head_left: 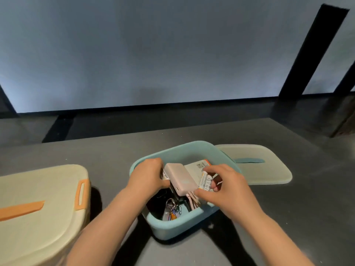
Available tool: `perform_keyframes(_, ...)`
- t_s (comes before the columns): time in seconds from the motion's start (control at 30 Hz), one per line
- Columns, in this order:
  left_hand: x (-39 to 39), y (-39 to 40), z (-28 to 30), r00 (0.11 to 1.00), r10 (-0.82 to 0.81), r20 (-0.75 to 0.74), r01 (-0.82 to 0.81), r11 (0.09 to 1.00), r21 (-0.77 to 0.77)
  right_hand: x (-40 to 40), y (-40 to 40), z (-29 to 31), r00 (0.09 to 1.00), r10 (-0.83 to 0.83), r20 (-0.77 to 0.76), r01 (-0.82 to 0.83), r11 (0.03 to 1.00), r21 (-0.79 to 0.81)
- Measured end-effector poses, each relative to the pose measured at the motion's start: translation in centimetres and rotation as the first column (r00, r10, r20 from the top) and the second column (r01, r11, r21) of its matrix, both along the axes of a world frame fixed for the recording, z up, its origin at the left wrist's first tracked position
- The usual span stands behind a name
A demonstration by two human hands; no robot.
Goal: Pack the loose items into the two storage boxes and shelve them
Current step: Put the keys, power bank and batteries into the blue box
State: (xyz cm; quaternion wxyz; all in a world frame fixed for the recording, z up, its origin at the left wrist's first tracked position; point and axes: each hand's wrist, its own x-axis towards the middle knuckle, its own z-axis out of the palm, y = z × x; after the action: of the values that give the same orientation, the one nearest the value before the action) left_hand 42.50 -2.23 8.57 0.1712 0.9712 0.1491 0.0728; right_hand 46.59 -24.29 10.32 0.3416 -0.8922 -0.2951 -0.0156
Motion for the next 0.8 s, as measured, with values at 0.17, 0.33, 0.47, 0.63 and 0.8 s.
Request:
perform_keyframes(0.17, 2.3, 1.0, -1.7, 0.963, 0.054, -0.263, -0.03, 0.995, 0.095, 3.1, 4.5, -0.8, 0.993, 0.113, 0.031, -0.11, 0.99, -0.084)
perform_keyframes(0.33, 2.4, 1.1, -3.2, 0.942, 0.087, -0.325, -0.024, 0.981, 0.192, 6.0, 8.5, -2.0, 0.958, 0.286, -0.037, -0.282, 0.905, -0.318)
perform_keyframes(0.47, 2.6, 1.3, -3.7, 0.944, 0.106, -0.312, -0.034, 0.973, 0.23, 7.3, 12.0, -3.4, 0.91, 0.408, -0.066, -0.394, 0.807, -0.441)
perform_keyframes(0.63, 2.6, 1.3, -3.9, 0.96, 0.126, -0.249, -0.054, 0.959, 0.277, 8.1, 14.4, -4.7, 0.862, 0.503, -0.065, -0.454, 0.707, -0.542)
perform_keyframes(0.8, 2.4, 1.3, -4.2, 0.972, 0.126, -0.2, -0.05, 0.937, 0.347, 8.2, 13.8, -4.9, 0.837, 0.545, -0.049, -0.48, 0.686, -0.547)
